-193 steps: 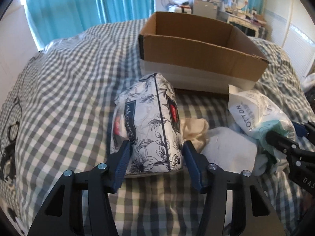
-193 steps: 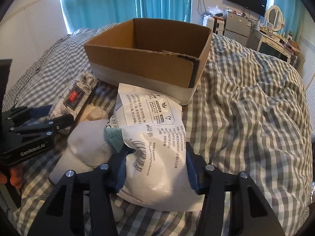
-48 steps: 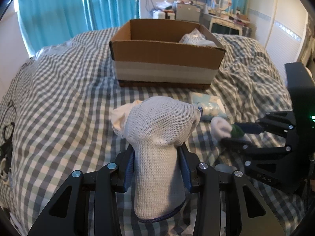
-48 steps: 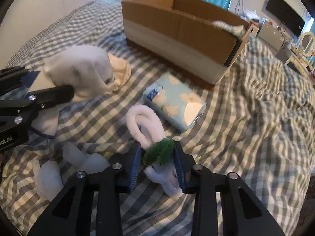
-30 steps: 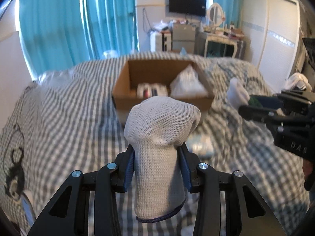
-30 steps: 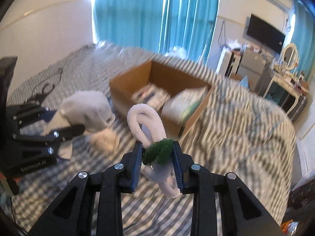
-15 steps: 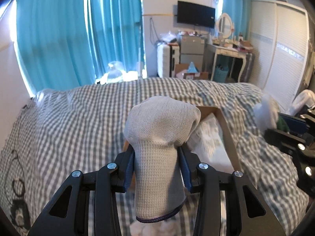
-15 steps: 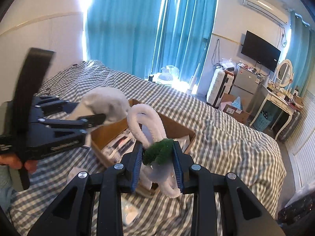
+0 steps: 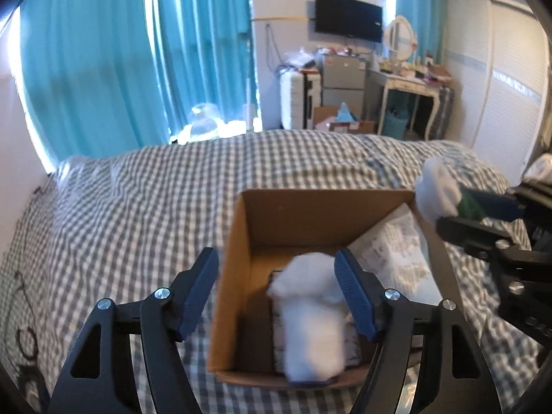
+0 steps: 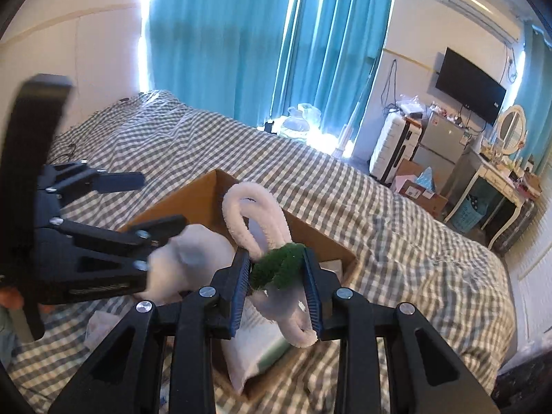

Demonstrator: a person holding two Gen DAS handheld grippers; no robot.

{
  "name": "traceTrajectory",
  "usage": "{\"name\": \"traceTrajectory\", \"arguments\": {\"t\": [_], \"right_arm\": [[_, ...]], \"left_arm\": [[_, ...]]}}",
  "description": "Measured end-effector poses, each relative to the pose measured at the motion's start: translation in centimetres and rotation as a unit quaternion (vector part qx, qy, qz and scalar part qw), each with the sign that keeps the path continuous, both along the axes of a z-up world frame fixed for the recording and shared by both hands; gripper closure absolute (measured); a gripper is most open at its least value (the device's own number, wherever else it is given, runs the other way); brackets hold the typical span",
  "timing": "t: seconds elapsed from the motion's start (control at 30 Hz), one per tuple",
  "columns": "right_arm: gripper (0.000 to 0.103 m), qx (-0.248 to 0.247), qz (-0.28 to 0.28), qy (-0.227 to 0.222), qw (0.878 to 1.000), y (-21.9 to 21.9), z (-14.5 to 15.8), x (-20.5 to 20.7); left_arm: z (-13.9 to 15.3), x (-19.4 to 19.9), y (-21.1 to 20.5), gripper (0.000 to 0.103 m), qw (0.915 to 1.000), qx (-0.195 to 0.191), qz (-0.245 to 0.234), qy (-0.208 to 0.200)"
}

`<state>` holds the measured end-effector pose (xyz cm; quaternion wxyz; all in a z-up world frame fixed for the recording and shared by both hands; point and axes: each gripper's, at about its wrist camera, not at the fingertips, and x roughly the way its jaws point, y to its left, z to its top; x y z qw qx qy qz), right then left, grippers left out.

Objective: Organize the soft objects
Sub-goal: 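Carry sock and toy into the box and open both tools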

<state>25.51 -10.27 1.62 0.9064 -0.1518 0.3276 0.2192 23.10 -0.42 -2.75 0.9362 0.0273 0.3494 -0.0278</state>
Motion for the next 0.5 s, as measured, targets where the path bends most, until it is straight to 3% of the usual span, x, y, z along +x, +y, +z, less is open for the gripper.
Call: {"name": "traceTrajectory", "arguments": {"t": [0.13, 0.2, 0.3, 0.5], "right_arm": [[0.066, 0.011, -0.010, 0.001, 1.000, 0.8, -0.7, 1.9], [0.031, 0.018, -0.030, -0.001, 0.999, 0.8, -0.6, 2.7], [0.027, 0.039, -0.031, -0.004, 0.999, 0.4, 0.8, 1.6], [0.019, 0.016, -0.027, -0.047, 0.998, -0.1, 5.4, -3.6]], "left_arm": [[0.4, -0.1, 1.3, 0.032, 0.9999, -0.006, 0.015, -0.004], [0.7, -0.5, 1.8, 0.032, 0.9997, -0.002, 0.022, -0.004], [1.4, -1.6, 2.3, 0.032, 0.9995, 0.004, 0.029, -0.011], [4.6, -5.1, 2.8, 0.032, 0.9988, 0.002, 0.035, -0.034]]}}
